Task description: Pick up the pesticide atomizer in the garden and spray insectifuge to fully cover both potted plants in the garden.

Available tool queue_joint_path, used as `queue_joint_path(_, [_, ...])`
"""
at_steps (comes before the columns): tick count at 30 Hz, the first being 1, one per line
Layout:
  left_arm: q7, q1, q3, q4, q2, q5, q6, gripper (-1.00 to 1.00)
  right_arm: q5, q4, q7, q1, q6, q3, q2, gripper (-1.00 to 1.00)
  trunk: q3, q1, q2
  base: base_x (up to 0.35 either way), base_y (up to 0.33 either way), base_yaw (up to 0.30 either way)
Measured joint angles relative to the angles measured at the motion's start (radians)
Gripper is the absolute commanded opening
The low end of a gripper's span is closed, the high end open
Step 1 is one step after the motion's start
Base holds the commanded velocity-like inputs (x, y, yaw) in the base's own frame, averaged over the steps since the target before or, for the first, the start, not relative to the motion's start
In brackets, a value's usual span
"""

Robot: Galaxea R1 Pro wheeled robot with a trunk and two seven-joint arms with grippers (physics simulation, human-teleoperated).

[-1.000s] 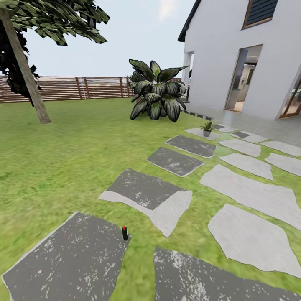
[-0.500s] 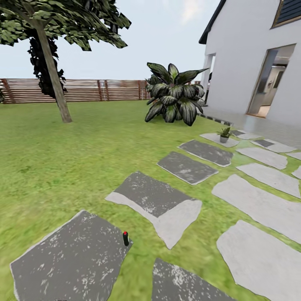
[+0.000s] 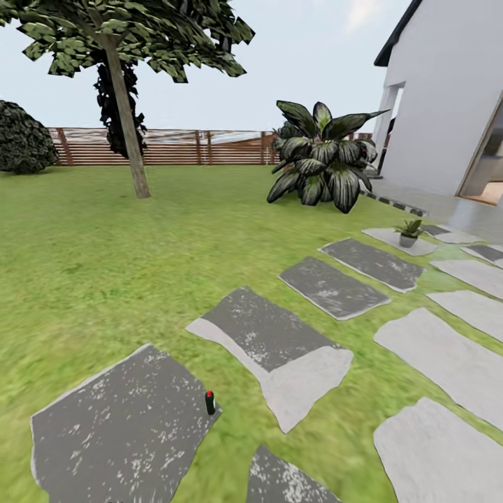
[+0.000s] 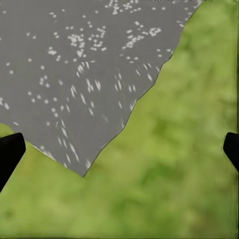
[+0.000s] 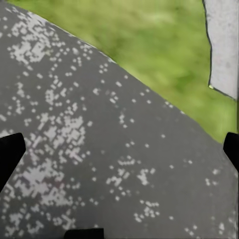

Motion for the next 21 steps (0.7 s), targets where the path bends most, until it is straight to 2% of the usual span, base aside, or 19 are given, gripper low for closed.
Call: queue_joint_path(21, [0.000,0.000,0.000,0.000,0.001,0.000,0.000,1.00,-0.001,0.000,0.000,0.000,-0.001,-0.001,0.000,1.00,0.009,0.000,0.000,0.121,-0.289,0.261])
